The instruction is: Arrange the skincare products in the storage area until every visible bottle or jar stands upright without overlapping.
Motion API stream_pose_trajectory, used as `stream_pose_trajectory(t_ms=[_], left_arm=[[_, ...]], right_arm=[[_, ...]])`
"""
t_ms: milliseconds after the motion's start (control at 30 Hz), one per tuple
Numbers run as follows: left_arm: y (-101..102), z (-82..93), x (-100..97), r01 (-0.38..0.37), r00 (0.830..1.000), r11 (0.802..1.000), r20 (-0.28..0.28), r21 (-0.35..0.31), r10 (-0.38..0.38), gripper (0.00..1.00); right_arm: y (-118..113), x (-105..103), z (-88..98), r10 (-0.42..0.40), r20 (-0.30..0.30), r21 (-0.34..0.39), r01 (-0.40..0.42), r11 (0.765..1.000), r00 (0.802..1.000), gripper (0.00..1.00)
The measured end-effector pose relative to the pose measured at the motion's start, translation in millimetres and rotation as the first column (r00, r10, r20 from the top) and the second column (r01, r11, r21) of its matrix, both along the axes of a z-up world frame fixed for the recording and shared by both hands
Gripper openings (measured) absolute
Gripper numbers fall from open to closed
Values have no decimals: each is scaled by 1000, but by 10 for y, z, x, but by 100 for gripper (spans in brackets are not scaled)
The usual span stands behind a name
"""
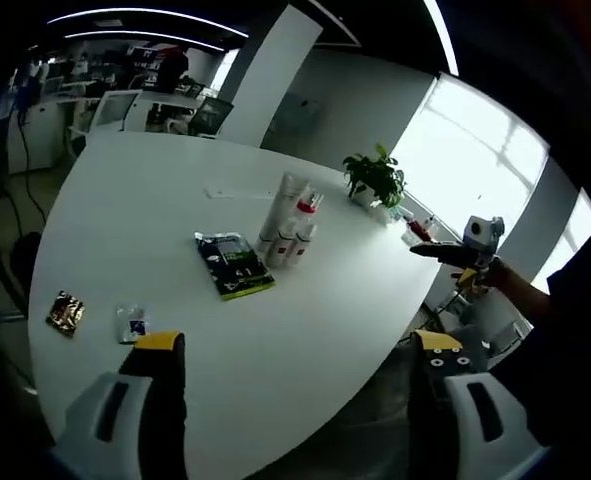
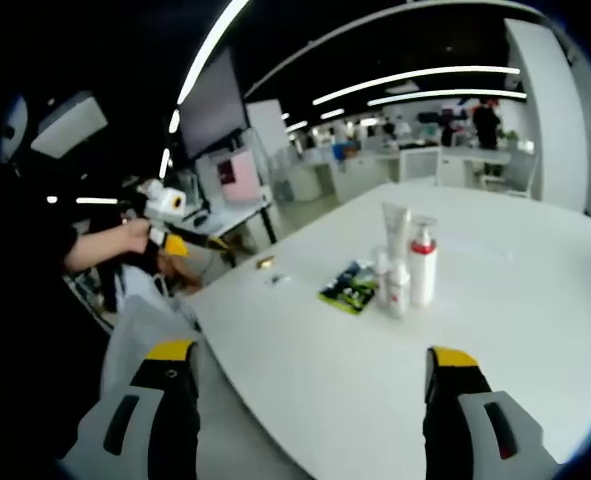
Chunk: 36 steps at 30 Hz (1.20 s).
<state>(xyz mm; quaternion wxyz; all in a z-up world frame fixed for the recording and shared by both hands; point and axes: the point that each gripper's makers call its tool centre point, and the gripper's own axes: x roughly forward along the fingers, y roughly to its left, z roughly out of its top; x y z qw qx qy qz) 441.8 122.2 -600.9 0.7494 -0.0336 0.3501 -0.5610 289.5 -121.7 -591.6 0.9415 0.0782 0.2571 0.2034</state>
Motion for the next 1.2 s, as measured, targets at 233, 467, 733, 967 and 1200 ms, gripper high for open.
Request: stream_pose_trajectory(t_ms=[233,467,733,967,1200], left_arm=[[103,78,-150,-15,1000,1000,7,-11,15,87],[181,164,-237,-28,998,1000,63,6,27,87],[264,56,-262,-41,995,997,89,68,35,86],[233,42,-254,-22,996,996,89,84,14,86],[205,5,-217,-20,997,997,75,77,14,86]], right_arm=[[56,-45,3,24,-5,-5,-24,1000,1000,97],[60,-101,31,22,-2,0,-22,1000,1000,97],[63,-173,7,14,-10,11,-14,1000,1000,97],[70,-156,15,11,-5,11,-11,1000,1000,97],[80,-138,-9,15,-15,6,-15,1000,1000,96]])
